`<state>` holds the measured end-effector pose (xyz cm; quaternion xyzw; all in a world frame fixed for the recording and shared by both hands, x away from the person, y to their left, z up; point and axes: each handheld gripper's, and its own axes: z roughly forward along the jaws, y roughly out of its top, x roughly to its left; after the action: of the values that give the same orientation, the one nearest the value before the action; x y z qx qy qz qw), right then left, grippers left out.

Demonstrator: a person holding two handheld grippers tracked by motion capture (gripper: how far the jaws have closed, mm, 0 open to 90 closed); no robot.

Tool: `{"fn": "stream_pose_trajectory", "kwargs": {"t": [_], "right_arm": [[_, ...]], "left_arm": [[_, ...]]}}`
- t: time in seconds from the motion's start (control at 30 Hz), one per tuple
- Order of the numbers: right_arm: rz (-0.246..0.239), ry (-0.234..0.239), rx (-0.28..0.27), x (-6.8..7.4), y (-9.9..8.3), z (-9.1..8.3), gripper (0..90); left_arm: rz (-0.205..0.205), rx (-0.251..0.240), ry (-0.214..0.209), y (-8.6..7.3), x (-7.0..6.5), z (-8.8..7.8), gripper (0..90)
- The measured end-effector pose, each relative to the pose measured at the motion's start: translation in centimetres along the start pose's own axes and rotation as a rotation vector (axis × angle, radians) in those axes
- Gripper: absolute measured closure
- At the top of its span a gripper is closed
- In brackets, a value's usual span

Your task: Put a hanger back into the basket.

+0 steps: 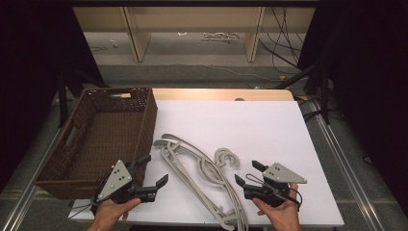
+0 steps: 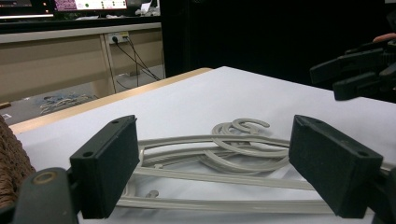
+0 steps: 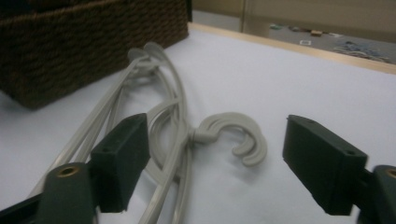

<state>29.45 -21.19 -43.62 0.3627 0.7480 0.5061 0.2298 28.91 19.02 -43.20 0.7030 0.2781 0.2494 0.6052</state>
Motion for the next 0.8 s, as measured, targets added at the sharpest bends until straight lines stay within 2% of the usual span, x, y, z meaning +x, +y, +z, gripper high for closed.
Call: {"fn": "stream_pose_trajectory", "kwargs": {"t": [0.07, 0.13, 0.2, 0.23, 0.4, 0.47, 0.57, 0.6, 0.67, 0.7, 0.77, 0.8], "right_arm": [[-0.02, 0.013, 0.06, 0.3, 0.0, 0.1, 27.5], [-0.054, 0.023, 0.097, 0.6, 0.0, 0.3, 34.0], [-0.062, 0.045, 0.117, 0.8, 0.1, 0.4, 37.9], [-0.062, 0.045, 0.117, 0.8, 0.1, 0.4, 37.9], [-0.003, 0.045, 0.212, 0.5, 0.0, 1.1, 38.3], [0.01, 0.06, 0.248, 0.5, -0.1, 1.5, 38.3], [0.003, 0.069, 0.274, 0.7, -0.1, 2.0, 38.4], [-0.014, 0.085, 0.309, 0.9, -0.2, 2.6, 38.4], [-0.004, 0.098, 0.326, 1.1, -0.1, 2.8, 38.5], [-0.027, 0.097, 0.335, 1.1, -0.2, 3.1, 38.6], [-0.046, 0.108, 0.388, 1.3, -0.2, 3.8, 40.2], [-0.069, 0.113, 0.388, 1.3, -0.2, 4.1, 40.6]], "left_arm": [[0.0, 0.001, 0.0, 0.0, 0.0, 0.0, 15.8], [0.0, 0.001, 0.0, 0.0, -0.1, 0.0, 15.9], [0.0, 0.0, 0.001, 0.0, 0.0, 0.0, 15.9], [0.0, 0.0, 0.001, 0.0, 0.0, 0.0, 15.9], [-0.002, -0.001, 0.0, 0.0, -0.1, 0.0, 15.9], [0.012, 0.0, -0.001, 0.0, -0.1, 0.1, 15.9], [0.014, 0.004, -0.002, 0.0, -0.1, 0.1, 16.0], [0.015, 0.004, -0.002, 0.0, -0.1, 0.1, 16.0], [0.008, 0.003, -0.002, 0.0, -0.1, 0.1, 16.0], [0.005, 0.003, 0.0, -0.1, -0.1, 0.1, 16.0], [0.004, 0.003, 0.001, 0.0, -0.1, 0.1, 16.2], [0.004, 0.003, 0.001, 0.0, -0.1, 0.1, 16.2]]}}
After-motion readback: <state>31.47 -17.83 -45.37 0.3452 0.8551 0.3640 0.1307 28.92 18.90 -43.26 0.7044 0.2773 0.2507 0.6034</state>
